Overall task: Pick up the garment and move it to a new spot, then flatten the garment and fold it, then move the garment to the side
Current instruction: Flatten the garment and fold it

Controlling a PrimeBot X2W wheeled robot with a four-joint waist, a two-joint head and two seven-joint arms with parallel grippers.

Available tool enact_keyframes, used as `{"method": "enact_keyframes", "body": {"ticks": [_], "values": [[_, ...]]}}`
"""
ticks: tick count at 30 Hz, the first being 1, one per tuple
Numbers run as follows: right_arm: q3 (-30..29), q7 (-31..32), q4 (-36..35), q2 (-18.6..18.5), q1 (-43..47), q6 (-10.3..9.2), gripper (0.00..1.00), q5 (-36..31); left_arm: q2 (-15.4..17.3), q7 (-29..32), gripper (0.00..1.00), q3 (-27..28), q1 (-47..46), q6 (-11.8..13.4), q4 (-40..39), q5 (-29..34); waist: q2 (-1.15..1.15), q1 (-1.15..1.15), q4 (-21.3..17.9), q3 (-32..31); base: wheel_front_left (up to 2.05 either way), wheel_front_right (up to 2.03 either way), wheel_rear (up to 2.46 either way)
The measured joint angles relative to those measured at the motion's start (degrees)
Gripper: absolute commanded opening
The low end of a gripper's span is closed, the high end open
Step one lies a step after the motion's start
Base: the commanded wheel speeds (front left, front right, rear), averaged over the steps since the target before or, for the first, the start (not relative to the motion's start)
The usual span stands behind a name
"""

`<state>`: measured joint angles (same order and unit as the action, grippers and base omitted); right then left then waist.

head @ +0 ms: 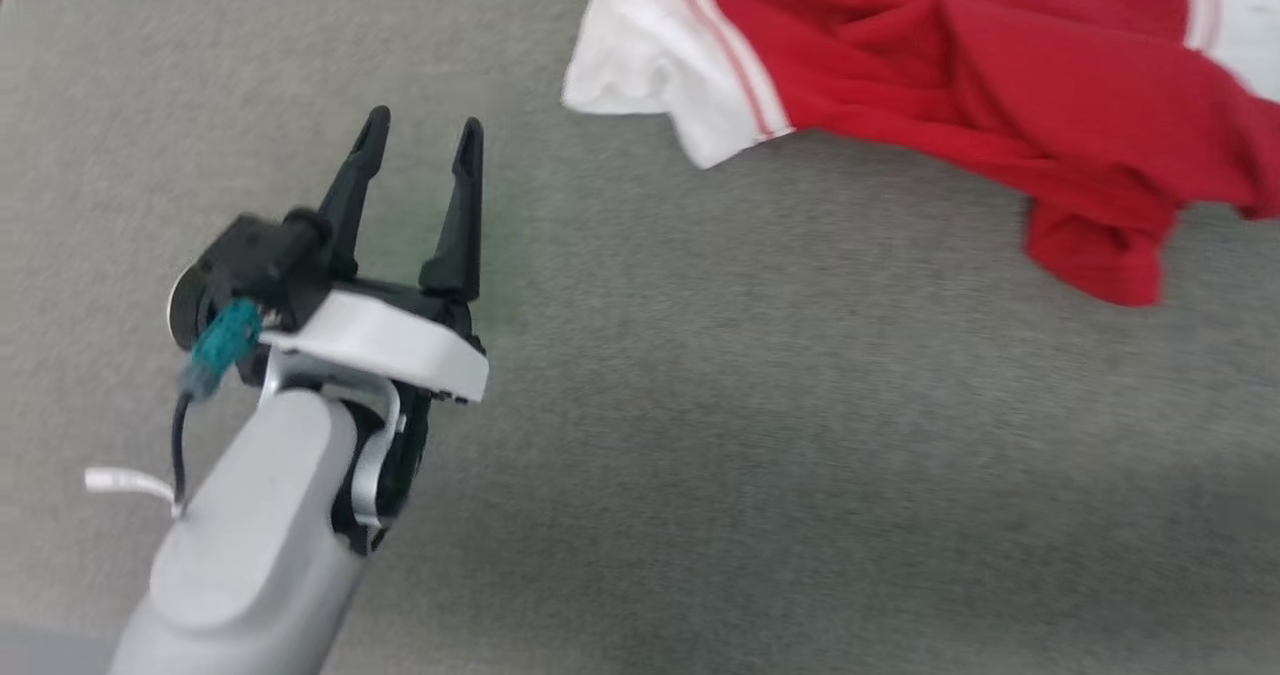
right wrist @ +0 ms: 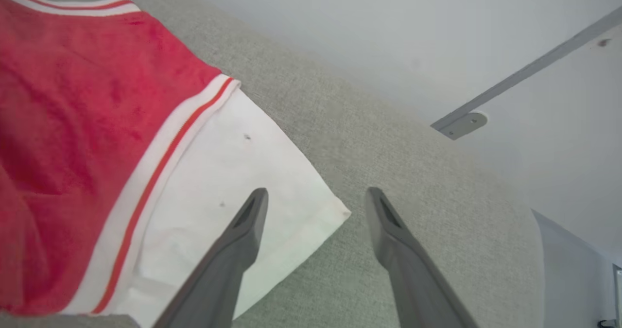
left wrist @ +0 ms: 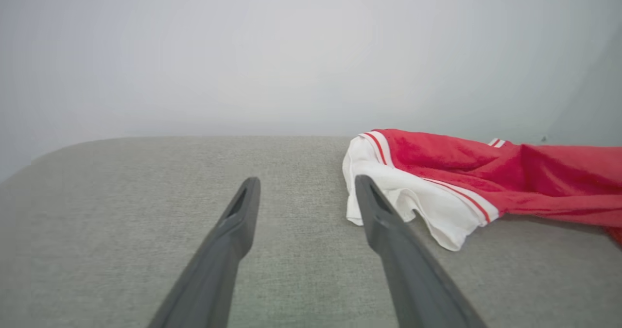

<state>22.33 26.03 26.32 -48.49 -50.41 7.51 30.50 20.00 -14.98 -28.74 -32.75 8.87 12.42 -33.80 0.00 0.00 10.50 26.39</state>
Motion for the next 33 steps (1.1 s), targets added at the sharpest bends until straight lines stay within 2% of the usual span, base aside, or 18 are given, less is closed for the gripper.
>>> {"method": "enact_keyframes", "body": {"ticks": [3, 7, 13, 15, 16, 17, 20, 22, 24, 27, 30, 33], "values": [[2.89, 4.27, 1.26, -2.38, -4.47, 0.0, 1.0, 3.76, -2.11, 0.01, 1.0, 3.88, 3.83, -0.81, -4.88, 4.67, 0.0, 0.0, 2.17, 2.28, 0.0, 0.0, 0.0], [5.59, 9.5, 3.16, -4.38, -8.64, 0.0, 1.0, 8.28, -4.32, 0.0, 1.0, 5.99, 6.7, -3.52, -8.15, 8.61, 0.0, 0.0, 4.61, 5.24, 0.0, 0.0, 0.0], [8.84, 15.82, 5.36, -6.38, -12.88, -0.01, 1.0, 12.33, -6.91, 0.0, 1.0, 8.84, 8.55, -7.24, -11.23, 11.32, 0.0, 0.0, 6.7, 8.64, 0.0, 0.0, 0.0], [9.77, 16.78, 5.2, -6.8, -13.68, -0.01, 0.3, 13.27, -6.77, 0.0, 1.0, 9.44, 8.56, -8.71, -11.29, 12.6, 0.0, 0.0, 6.73, 9.09, 0.0, 0.0, 0.0], [10.34, 17.01, 4.98, -6.8, -13.88, -0.01, 0.04, 13.84, -6.53, 0.0, 1.0, 9.64, 8.39, -9.58, -11.11, 12.6, 0.0, 0.0, 6.52, 9.17, 0.0, 0.0, 0.0], [10.61, 17.06, 4.87, -6.73, -14.07, -0.01, 0.0, 14.49, -5.98, 0.0, 1.0, 9.56, 7.97, -10.44, -10.56, 12.74, 0.0, 0.0, 6.27, 9.24, 0.0, 0.0, 0.0], [11.65, 17.37, 4.61, -6.28, -14.68, 0.07, 0.0, 15.4, -3.65, 0.86, 1.0, 8.77, 2.99, -13.55, -9.04, 12.76, 0.0, 0.0, 5.65, 9.45, 0.0, 0.0, 0.0], [12.33, 17.38, 4.13, -6.24, -15.28, 0.09, 0.0, 15.56, -1.12, 4.31, 1.0, 7.27, -2.77, -14.88, -8.13, 13.59, 0.0, 0.0, 5.29, 9.7, 0.0, 0.0, 0.0], [13.0, 17.42, 3.87, -6.21, -16.16, 0.15, 0.0, 15.68, 0.1, 8.31, 1.0, 5.98, -9.04, -15.68, -7.53, 10.96, 0.0, 0.0, 4.81, 10.11, 0.0, 0.0, 0.0], [13.86, 17.36, 3.49, -5.48, -17.7, 0.16, 0.0, 15.84, 4.09, 13.4, 1.0, -0.91, -20.05, -16.35, -5.81, 9.23, 0.0, 0.0, 3.84, 10.79, 0.0, 0.0, 0.0], [15.1, 17.36, 3.25, -4.44, -19.7, 0.16, 0.0, 15.52, 6.62, 20.06, 1.0, -8.48, -29.22, -16.36, -1.62, 0.92, 0.0, 0.0, 2.68, 11.69, 0.0, 0.0, 0.0], [16.4, 17.55, 3.01, -3.54, -22.01, 0.16, 0.0, 15.28, 7.24, 27.72, 1.0, -14.22, -37.07, -16.4, 4.13, -7.89, 0.0, 0.0, 1.59, 12.86, 0.0, 0.0, 0.0]]}}
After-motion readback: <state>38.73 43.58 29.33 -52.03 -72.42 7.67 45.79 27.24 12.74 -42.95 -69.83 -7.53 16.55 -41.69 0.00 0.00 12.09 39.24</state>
